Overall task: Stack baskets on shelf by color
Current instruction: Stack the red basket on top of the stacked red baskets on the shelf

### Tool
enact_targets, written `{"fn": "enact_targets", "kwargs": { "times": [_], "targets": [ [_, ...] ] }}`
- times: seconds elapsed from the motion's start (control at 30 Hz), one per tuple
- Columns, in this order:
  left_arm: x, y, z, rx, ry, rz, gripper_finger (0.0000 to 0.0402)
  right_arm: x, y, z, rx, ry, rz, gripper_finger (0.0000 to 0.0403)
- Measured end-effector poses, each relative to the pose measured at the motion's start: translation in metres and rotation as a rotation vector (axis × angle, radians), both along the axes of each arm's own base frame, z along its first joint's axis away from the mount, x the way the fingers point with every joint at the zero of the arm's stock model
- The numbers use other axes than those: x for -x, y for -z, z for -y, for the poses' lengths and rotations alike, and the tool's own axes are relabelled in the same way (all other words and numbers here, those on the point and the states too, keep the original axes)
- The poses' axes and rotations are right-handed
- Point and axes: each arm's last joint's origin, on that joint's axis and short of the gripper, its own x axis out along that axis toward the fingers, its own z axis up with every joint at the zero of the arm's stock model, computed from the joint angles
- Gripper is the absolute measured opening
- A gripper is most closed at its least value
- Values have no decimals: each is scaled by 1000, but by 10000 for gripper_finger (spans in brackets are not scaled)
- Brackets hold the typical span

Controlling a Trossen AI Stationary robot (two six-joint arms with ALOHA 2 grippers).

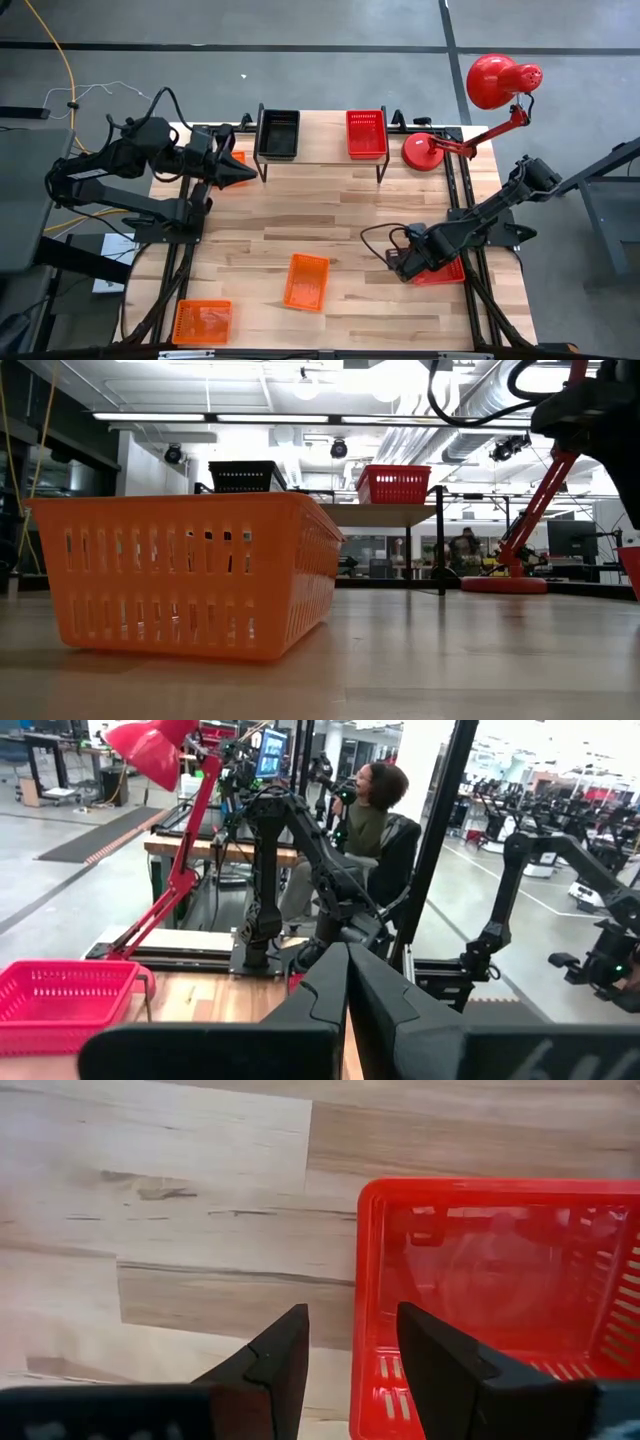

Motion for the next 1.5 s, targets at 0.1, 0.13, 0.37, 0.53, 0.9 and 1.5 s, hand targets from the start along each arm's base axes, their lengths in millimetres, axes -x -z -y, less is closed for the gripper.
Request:
{"fn": "enact_targets", "kwargs": {
  "times": [0.1,0.13,0.37,0.53,0.9,1.5],
  "targets": [
    [0,0,0,0,-11,1,0,1,0,-1,-29,-3,-18,139],
    [0,0,0,0,-14,2,0,1,0,-1,-46,-10,-29,139],
    [-1,1,-2,-37,-75,-5,0,4,0,2,10,-4,-44,139],
    [-1,1,-3,-28,-95,-8,0,3,0,2,20,9,-32,139],
    [3,1,-3,-35,-101,-18,0,3,0,4,38,54,-37,139],
    [8,5,-1,30,-98,-59,0,0,0,5,41,78,-9,139]
  ]
}}
